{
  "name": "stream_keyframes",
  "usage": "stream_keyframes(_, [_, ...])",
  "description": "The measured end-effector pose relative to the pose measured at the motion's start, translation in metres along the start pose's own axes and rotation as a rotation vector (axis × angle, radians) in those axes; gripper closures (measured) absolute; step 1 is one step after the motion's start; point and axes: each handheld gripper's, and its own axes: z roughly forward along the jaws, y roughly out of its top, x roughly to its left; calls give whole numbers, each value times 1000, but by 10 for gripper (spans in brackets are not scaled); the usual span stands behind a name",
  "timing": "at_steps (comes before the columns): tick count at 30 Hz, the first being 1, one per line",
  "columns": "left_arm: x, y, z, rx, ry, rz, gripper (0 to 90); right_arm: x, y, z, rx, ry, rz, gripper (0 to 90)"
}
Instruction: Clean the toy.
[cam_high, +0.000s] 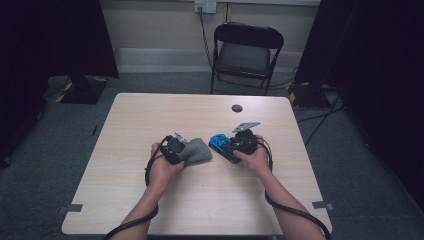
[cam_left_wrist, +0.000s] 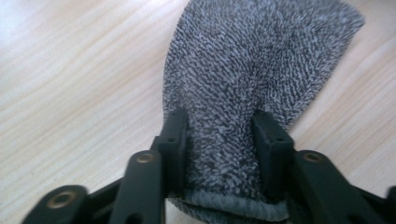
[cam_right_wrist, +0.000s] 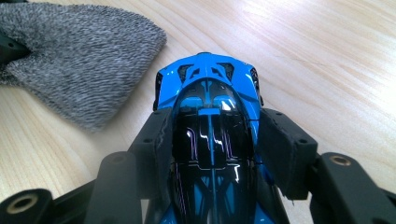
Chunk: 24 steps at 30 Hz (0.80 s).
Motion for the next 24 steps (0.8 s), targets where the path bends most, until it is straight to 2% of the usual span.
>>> stream_keyframes(5, [4, 3, 3, -25, -7, -11, 432, 1, -2, 0, -17, -7, 1, 462])
stream_keyframes(9, [9, 4, 7, -46, -12, -22, 408, 3, -1, 0, -14, -18, -11, 467])
stream_keyframes(10, [10, 3, 11, -36, -32, -26, 411, 4, -1, 0, -11, -23, -17, 469])
stream_keyframes(13, [10, 1, 17, -29, -54, -21, 476, 4, -2, 0, -15, -23, -17, 468])
stream_keyframes(14, [9, -1, 18, -29, -71, -33, 505, 4, -1, 0, -13, -25, -19, 469])
stream_keyframes(15, [9, -1, 18, -29, -71, -33, 558, 4, -1, 0, -13, -25, -19, 469])
stream_keyframes(16, [9, -1, 18, -25, -92, -40, 558, 5, -1, 0, -11, -28, -21, 471])
stream_keyframes(17, [9, 3, 17, 1, -99, -52, 654, 6, 0, 0, -7, -34, -27, 473])
stream_keyframes(18, [9, 3, 17, 1, -99, -52, 684, 6, 0, 0, -7, -34, -27, 473])
stream_keyframes(19, [9, 6, 16, 14, -91, -75, 684, 6, 0, 0, -6, -34, -32, 475])
stream_keyframes(20, [9, 9, 15, 10, -72, -109, 702, 6, 0, 0, -4, -37, -35, 476])
stream_keyframes(21, [10, 10, 15, 2, -56, -115, 710, 7, 0, 0, 0, -41, -35, 476])
stream_keyframes(22, [9, 12, 16, -16, -44, -150, 711, 7, 1, 0, 0, -43, -35, 476])
stream_keyframes(24, [8, 16, 21, -6, -41, -178, 710, 8, 1, 0, 4, -46, -35, 476])
